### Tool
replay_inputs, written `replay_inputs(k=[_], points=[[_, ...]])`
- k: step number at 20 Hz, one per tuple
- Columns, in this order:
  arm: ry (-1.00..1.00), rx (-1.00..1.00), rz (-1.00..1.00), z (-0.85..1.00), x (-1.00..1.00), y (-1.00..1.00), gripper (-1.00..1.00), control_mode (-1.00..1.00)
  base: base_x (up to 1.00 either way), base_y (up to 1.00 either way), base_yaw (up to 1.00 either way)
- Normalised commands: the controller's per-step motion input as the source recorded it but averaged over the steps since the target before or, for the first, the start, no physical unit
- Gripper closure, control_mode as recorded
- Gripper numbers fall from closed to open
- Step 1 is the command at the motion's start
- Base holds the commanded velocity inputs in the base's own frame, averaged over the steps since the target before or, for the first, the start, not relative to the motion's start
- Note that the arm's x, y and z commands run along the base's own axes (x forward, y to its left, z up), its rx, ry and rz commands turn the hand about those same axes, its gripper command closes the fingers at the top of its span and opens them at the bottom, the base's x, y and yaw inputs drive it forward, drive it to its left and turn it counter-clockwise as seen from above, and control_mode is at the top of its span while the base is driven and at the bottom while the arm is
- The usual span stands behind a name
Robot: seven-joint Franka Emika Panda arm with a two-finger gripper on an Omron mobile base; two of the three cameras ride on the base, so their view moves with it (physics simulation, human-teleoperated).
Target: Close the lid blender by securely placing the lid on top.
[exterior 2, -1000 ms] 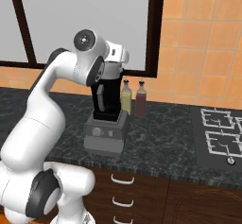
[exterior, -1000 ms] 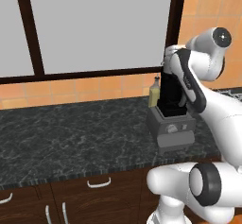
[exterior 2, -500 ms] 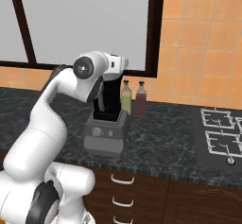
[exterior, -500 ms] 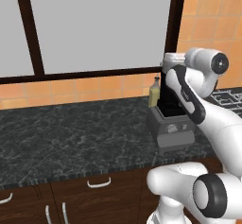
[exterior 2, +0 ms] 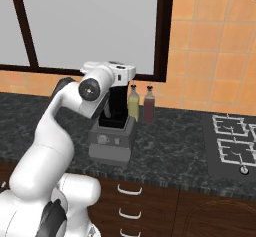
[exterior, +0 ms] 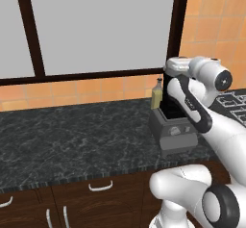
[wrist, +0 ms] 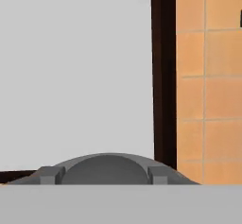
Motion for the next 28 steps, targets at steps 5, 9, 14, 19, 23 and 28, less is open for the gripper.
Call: replay_inputs(k=[5, 9, 14, 19, 23, 28], points=[[0.01, -0.08, 0.0, -0.15, -0.07, 0.0, -1.0, -1.0, 0.0, 0.0, 0.0], [0.11, -0.07, 0.0, 0.0, -0.53, 0.0, -1.0, -1.0, 0.0, 0.0, 0.0], [0.11, -0.04, 0.0, 0.01, -0.89, -0.16, -1.0, -1.0, 0.0, 0.0, 0.0], [0.0, 0.0, 0.0, 0.16, -1.0, -0.35, -1.0, -1.0, 0.0, 0.0, 0.0], [0.07, 0.0, -0.02, 0.32, -1.0, -0.27, -1.0, -1.0, 0.0, 0.0, 0.0], [0.19, 0.0, -0.03, 0.45, -0.97, -0.37, -1.0, -1.0, 0.0, 0.0, 0.0]])
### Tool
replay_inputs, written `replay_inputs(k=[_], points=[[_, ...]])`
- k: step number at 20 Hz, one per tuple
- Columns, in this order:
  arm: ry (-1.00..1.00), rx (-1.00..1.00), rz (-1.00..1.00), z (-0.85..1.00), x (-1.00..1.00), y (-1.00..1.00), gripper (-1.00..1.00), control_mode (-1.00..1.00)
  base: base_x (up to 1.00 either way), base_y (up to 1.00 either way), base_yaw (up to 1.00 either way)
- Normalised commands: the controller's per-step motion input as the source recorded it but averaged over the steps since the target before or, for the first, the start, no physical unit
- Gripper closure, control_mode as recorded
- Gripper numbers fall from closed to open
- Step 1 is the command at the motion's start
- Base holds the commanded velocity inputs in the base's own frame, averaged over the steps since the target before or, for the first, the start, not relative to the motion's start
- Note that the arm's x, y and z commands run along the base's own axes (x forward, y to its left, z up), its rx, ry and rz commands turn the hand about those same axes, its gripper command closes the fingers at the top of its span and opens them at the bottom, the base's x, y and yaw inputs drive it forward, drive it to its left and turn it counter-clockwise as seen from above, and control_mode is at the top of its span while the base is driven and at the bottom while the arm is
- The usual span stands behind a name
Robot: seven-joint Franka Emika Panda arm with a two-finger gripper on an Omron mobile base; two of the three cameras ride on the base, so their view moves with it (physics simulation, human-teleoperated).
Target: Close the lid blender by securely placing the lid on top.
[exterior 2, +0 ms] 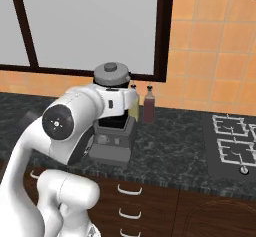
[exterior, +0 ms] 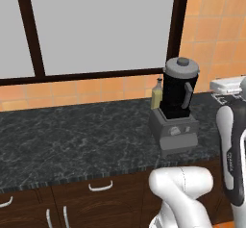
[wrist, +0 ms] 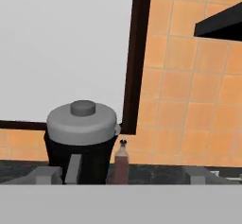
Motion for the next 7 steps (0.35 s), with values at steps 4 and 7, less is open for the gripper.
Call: replay_inputs(k=[4, 7], points=[[0.1, 0.0, 0.0, 0.18, -0.57, -0.51, -1.0, -1.0, 0.0, 0.0, 0.0], [0.0, 0.0, 0.02, -0.04, -0.17, -0.59, -1.0, -1.0, 0.0, 0.0, 0.0]])
